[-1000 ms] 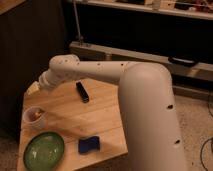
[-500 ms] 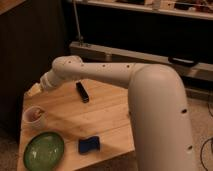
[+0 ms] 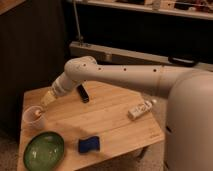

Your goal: Wipe the white sponge on the table

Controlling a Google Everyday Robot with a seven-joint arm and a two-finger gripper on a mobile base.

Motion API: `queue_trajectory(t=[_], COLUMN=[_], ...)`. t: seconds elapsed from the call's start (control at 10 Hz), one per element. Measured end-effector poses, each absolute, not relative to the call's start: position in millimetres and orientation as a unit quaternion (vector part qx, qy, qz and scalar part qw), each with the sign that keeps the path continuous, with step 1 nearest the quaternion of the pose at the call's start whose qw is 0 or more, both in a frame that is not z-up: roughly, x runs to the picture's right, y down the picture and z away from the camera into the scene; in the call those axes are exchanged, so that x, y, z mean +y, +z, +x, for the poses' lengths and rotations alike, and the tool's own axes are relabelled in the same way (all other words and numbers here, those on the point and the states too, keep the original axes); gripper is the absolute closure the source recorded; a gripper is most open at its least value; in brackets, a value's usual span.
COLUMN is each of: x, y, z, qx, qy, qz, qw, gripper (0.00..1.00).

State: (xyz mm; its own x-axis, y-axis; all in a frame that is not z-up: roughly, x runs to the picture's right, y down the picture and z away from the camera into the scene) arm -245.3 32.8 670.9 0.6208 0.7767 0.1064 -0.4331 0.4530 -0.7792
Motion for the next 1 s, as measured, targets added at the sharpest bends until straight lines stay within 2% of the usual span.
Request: queue_trajectory(t=[0.2,0.6,1.0], x=[35.1,36.4,67.2], y=[662.1,662.5,666.4], z=[-229.6,-233.0,-223.3], qx=[-0.204,-0.209,-0.263], qy=[0.362,0.347,0.183], qz=[-0.367,-0.365,-0.346], qw=[0.832,0.838,0.882], gripper=[0.35,0.35,0.35])
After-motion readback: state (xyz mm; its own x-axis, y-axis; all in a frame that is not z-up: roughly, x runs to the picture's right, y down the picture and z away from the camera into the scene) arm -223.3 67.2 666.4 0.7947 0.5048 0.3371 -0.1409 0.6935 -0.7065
